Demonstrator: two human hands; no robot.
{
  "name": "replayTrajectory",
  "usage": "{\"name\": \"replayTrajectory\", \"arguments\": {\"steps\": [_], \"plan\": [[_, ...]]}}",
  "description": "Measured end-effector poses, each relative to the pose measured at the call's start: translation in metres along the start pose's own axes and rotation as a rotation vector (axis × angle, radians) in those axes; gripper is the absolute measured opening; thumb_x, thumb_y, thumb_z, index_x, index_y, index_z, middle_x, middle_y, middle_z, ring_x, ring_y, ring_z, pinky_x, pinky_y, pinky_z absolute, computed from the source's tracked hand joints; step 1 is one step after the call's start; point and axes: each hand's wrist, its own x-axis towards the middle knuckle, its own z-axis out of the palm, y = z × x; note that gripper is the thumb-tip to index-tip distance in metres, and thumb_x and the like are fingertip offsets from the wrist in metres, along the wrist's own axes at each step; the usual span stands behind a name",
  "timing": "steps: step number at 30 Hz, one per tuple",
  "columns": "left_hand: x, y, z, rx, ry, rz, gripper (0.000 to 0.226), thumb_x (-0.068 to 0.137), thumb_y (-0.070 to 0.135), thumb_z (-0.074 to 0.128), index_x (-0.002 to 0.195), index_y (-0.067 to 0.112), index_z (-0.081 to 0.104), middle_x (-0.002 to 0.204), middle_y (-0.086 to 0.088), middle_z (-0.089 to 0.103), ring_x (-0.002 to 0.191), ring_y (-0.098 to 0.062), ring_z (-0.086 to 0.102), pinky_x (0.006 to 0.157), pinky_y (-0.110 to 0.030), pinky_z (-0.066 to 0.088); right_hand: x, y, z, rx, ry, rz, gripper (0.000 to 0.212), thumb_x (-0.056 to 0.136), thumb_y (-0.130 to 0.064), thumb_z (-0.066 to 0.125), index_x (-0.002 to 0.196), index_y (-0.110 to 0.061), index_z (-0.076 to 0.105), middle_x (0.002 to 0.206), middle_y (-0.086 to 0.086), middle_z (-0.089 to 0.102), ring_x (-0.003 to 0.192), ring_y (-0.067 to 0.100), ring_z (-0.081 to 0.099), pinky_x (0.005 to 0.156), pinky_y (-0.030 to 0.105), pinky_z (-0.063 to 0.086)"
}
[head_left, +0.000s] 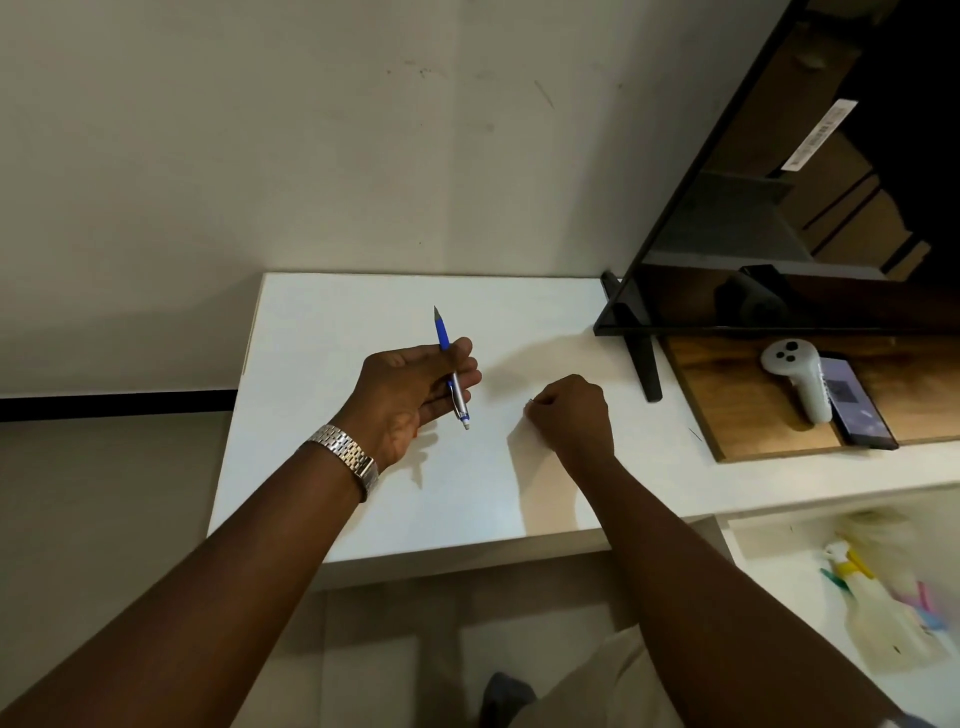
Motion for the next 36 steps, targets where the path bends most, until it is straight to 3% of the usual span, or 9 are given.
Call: {"name": "replayTrajectory", "arguments": {"steps": [4,10,12,15,18,21,26,36], "plan": [[0.001,-0.001,0.000,-0.007,0.002,0.001,0.019,0.085,0.017,0.082,0.098,0.003,0.079,0.096,-0.014,0.083,0.088,-0.024,0.081,0.065,-0.027,0.064,0.000,0.005,0.005,0.066,0.023,0.010,0.031,0.082,-0.009,0.071,0.053,-0.010,0.061,0.055,0.003,0.059,0.056,0.023,0.058,0.049,0.022,0.036],[-0.001,0.000,0.001,-0.011,-0.004,0.007,0.020,0.085,0.016,0.082,0.099,0.003,0.079,0.097,-0.015,0.082,0.089,-0.024,0.081,0.065,-0.028,0.064,-0.003,0.008,0.005,0.148,0.018,0.017,0.035,0.077,-0.006,0.075,0.053,0.003,0.052,0.056,0.018,0.037,0.056,0.023,0.036,0.055,0.029,0.032],[-0.001,0.000,0.001,-0.017,-0.004,0.005,0.020,0.085,0.016,0.082,0.099,0.003,0.079,0.097,-0.015,0.082,0.089,-0.024,0.081,0.065,-0.028,0.064,-0.007,0.004,-0.001,0.244,0.022,0.029,0.028,0.076,-0.003,0.074,0.060,0.012,0.056,0.058,0.027,0.042,0.053,0.021,0.040,0.055,0.033,0.038],[-0.001,0.002,0.002,-0.022,0.000,0.006,0.020,0.085,0.016,0.082,0.100,0.003,0.079,0.097,-0.014,0.082,0.089,-0.024,0.081,0.068,-0.029,0.065,-0.023,-0.015,-0.016,0.540,0.000,0.023,0.010,0.084,-0.003,0.074,0.076,-0.001,0.078,0.065,0.013,0.070,0.050,0.019,0.064,0.054,0.033,0.058],[0.000,0.003,0.001,-0.022,0.012,0.010,0.019,0.085,0.016,0.082,0.099,0.003,0.078,0.097,-0.015,0.082,0.088,-0.023,0.081,0.066,-0.028,0.064,-0.061,-0.037,-0.027,0.811,-0.298,0.061,0.011,0.084,-0.015,0.078,0.086,-0.005,0.083,0.080,0.017,0.080,0.063,0.027,0.076,0.058,0.035,0.063],[0.000,0.003,0.000,-0.018,0.019,0.023,0.022,0.085,0.016,0.083,0.101,0.002,0.078,0.099,-0.017,0.082,0.089,-0.024,0.081,0.067,-0.028,0.064,-0.091,-0.050,-0.025,0.886,-0.516,0.162,0.028,0.081,-0.021,0.083,0.096,0.002,0.081,0.090,0.025,0.080,0.073,0.036,0.080,0.066,0.042,0.067],[-0.002,0.003,0.002,-0.039,0.045,0.027,0.018,0.084,0.013,0.083,0.096,0.001,0.078,0.100,-0.019,0.081,0.087,-0.026,0.081,0.067,-0.029,0.064,-0.105,-0.059,-0.020,0.967,-0.473,0.224,0.006,0.087,-0.003,0.080,0.083,0.000,0.083,0.083,0.024,0.079,0.075,0.035,0.080,0.071,0.042,0.068],[0.000,0.000,0.002,-0.037,0.074,0.030,0.018,0.085,0.013,0.083,0.096,0.001,0.076,0.097,-0.018,0.081,0.086,-0.028,0.081,0.066,-0.030,0.065,-0.104,-0.061,-0.012,0.920,-0.425,0.266,0.011,0.090,0.002,0.073,0.097,0.008,0.078,0.079,0.020,0.078,0.072,0.032,0.080,0.072,0.043,0.067]]}}
